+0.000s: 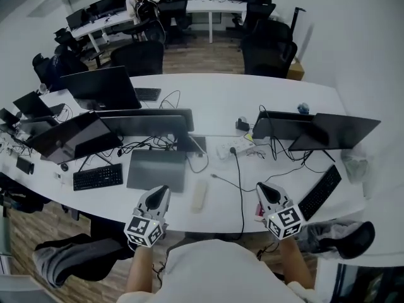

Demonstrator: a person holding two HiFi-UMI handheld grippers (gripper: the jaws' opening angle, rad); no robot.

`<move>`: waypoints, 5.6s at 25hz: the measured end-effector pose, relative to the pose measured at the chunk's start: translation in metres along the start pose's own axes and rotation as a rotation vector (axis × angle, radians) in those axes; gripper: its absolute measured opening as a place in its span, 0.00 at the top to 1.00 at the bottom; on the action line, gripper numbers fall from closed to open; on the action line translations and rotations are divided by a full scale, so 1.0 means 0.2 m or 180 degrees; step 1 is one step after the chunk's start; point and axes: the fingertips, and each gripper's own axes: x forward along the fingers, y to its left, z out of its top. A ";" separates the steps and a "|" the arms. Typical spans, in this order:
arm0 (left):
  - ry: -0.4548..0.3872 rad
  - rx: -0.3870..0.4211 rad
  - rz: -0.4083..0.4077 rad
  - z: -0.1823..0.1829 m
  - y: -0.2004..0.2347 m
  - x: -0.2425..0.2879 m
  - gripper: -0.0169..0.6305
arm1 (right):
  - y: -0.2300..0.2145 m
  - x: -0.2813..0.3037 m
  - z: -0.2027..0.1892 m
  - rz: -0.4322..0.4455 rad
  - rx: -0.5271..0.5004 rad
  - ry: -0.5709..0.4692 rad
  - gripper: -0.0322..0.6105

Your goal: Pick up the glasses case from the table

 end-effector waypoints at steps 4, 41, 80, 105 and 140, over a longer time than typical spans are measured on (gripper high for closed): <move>-0.0025 0.0045 -0.0140 0.01 0.04 0.05 0.95 | -0.01 0.03 0.03 -0.0122 -0.0027 -0.0012 0.95; 0.1013 -0.0177 -0.1151 -0.57 -0.10 0.48 0.42 | -0.04 0.03 -0.29 -0.0591 0.0303 0.0499 0.95; 0.2913 -0.0064 -0.0326 -2.16 -0.05 0.85 0.39 | 0.22 0.33 -0.93 -0.0076 0.0723 0.1178 0.95; 0.2860 -0.0202 -0.0031 -2.13 0.00 0.85 0.50 | 0.23 0.34 -0.91 -0.0025 0.0638 0.1152 0.95; 0.0980 -0.0448 -0.0143 -0.64 0.14 0.51 0.50 | 0.22 0.29 -0.27 -0.0047 0.0202 0.0577 0.95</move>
